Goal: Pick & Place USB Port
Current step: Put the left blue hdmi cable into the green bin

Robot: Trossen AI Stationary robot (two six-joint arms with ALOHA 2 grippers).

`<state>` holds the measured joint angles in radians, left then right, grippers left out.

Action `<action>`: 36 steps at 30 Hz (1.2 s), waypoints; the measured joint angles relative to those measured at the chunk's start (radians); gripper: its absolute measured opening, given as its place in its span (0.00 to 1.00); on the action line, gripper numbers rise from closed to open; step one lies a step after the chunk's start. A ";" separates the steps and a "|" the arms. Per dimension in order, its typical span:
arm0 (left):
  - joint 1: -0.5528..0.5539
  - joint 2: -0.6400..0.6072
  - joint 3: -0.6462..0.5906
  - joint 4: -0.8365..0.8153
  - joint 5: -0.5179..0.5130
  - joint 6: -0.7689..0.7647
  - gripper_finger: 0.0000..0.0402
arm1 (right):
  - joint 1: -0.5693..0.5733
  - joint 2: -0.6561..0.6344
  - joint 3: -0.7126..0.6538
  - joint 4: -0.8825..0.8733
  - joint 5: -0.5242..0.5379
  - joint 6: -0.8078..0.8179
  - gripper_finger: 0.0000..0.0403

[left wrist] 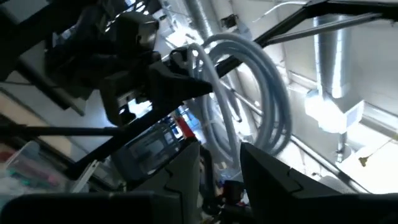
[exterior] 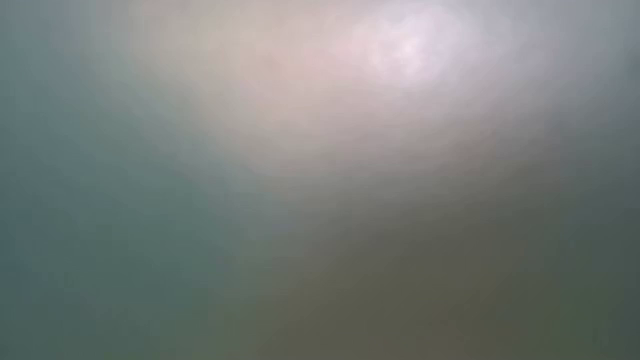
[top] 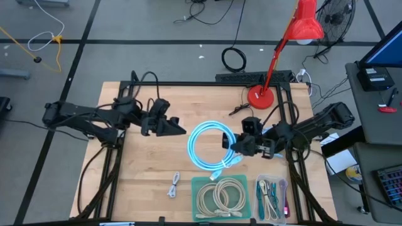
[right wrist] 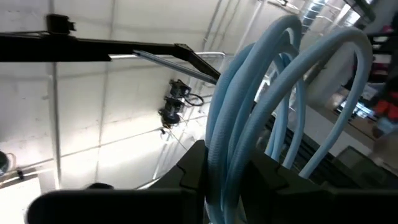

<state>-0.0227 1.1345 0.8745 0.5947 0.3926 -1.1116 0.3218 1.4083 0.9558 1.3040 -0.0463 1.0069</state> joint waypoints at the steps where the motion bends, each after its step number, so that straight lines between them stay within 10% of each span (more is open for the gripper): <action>1: 0.000 0.002 0.000 -0.016 0.001 0.004 0.29 | 0.000 -0.001 0.000 -0.012 0.000 0.000 0.13; 18: -0.002 0.003 0.000 0.012 0.026 -0.113 0.30 | -0.001 -0.002 0.000 -0.077 0.024 0.013 0.14; 36: -0.031 0.045 0.000 0.011 -0.036 -0.109 0.71 | -0.007 -0.002 0.000 -0.105 0.054 0.001 0.13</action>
<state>-0.0539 1.1791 0.8742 0.6057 0.3570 -1.2205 0.3146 1.4059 0.9558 1.1988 0.0072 1.0079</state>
